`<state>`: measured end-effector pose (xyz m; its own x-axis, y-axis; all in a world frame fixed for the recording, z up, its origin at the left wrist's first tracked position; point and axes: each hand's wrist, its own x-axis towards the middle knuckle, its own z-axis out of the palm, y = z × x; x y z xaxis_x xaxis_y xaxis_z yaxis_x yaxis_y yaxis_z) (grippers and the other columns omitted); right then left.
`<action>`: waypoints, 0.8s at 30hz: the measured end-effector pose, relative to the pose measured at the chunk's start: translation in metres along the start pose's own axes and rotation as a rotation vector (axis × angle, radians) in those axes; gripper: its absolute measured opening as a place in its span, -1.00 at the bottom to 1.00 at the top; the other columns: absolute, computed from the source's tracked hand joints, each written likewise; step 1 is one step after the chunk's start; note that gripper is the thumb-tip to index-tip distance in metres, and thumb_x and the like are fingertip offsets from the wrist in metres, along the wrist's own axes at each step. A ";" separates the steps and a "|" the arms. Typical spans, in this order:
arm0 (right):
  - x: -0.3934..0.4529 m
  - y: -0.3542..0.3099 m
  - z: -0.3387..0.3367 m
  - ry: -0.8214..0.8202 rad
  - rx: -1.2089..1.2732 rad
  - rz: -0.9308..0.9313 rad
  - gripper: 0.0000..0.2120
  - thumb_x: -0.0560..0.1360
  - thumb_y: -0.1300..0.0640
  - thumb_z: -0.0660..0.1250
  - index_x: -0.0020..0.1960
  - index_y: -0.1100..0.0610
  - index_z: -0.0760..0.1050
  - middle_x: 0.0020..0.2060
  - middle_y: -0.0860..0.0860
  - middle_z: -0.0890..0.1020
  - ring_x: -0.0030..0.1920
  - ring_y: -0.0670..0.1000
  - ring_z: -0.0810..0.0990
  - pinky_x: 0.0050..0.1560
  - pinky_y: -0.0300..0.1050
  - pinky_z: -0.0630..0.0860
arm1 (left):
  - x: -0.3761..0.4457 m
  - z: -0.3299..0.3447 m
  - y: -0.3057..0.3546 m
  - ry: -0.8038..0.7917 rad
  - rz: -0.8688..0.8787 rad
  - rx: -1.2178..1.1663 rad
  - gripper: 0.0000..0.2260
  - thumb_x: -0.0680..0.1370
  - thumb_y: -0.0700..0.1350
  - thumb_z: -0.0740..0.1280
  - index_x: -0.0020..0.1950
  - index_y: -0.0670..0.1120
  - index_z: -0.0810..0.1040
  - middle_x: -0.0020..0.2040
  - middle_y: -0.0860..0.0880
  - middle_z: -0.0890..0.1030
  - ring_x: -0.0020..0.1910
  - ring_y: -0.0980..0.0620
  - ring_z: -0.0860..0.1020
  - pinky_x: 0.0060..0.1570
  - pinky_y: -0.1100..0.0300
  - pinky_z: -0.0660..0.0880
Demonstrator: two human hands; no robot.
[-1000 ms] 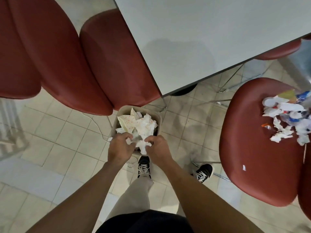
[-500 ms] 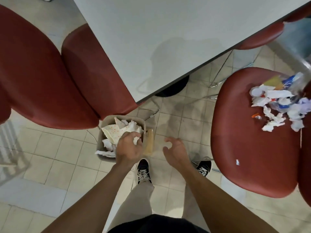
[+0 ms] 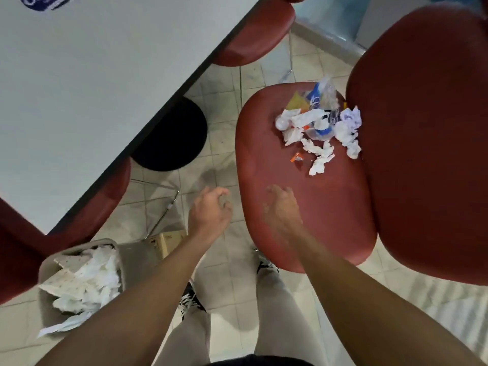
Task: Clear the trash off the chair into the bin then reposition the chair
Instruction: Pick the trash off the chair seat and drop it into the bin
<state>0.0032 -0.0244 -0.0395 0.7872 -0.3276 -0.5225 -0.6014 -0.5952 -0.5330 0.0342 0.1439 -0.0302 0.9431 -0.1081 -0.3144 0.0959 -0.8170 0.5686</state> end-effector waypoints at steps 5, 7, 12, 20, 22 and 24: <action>0.041 0.039 -0.053 0.065 0.051 0.061 -0.61 0.50 0.19 0.31 0.32 0.05 0.45 0.30 0.11 0.35 -0.02 0.10 0.59 0.19 -0.10 0.47 | 0.041 0.044 0.063 -0.065 0.102 -0.018 -0.82 0.49 -0.10 0.36 0.08 0.06 0.58 0.01 0.10 0.50 0.03 0.06 0.53 0.08 0.14 0.47; 0.056 0.054 -0.069 0.085 0.074 0.083 -0.61 0.48 0.19 0.31 0.30 0.04 0.46 0.30 0.10 0.36 0.03 0.10 0.57 0.19 -0.08 0.47 | 0.056 0.059 0.082 -0.075 0.153 -0.003 -0.82 0.47 -0.11 0.38 0.06 0.04 0.59 -0.01 0.07 0.51 0.00 0.03 0.55 0.04 0.13 0.49; 0.092 0.091 -0.099 0.126 0.144 0.130 -0.62 0.46 0.21 0.30 0.27 0.04 0.47 0.17 0.06 0.40 -0.11 0.06 0.53 0.07 -0.14 0.49 | 0.093 0.097 0.128 -0.142 0.214 0.066 -0.80 0.48 -0.10 0.37 0.09 0.03 0.59 0.04 0.03 0.53 0.04 0.01 0.54 0.04 0.15 0.47; 0.150 0.135 -0.117 0.111 0.153 0.161 -0.58 0.49 0.17 0.33 0.34 0.04 0.44 0.22 0.10 0.45 0.24 0.08 0.45 0.13 -0.19 0.33 | 0.149 0.153 0.182 -0.221 0.274 0.149 -0.77 0.47 -0.14 0.34 0.09 0.08 0.59 0.07 0.05 0.56 0.08 -0.02 0.53 0.00 0.09 0.46; 0.165 0.144 -0.114 0.097 0.155 0.155 -0.54 0.47 0.16 0.35 0.36 0.04 0.41 0.22 0.10 0.46 0.24 0.08 0.45 0.17 -0.16 0.33 | 0.165 0.170 0.189 -0.258 0.287 0.182 -0.73 0.46 -0.17 0.32 0.12 0.08 0.59 0.08 0.03 0.56 0.08 -0.04 0.53 -0.01 0.07 0.48; 0.180 0.154 -0.108 0.087 0.191 0.159 -0.44 0.42 0.15 0.37 0.40 0.01 0.35 0.25 0.08 0.47 0.25 0.09 0.45 0.22 -0.09 0.37 | 0.180 0.189 0.192 -0.298 0.319 0.200 -0.67 0.47 -0.22 0.31 0.18 0.08 0.57 0.14 0.02 0.56 0.11 -0.05 0.53 0.02 0.07 0.48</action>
<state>0.0669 -0.2542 -0.1442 0.6844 -0.4727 -0.5551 -0.7270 -0.3847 -0.5688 0.1622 -0.1398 -0.1214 0.7803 -0.5047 -0.3693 -0.2736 -0.8065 0.5242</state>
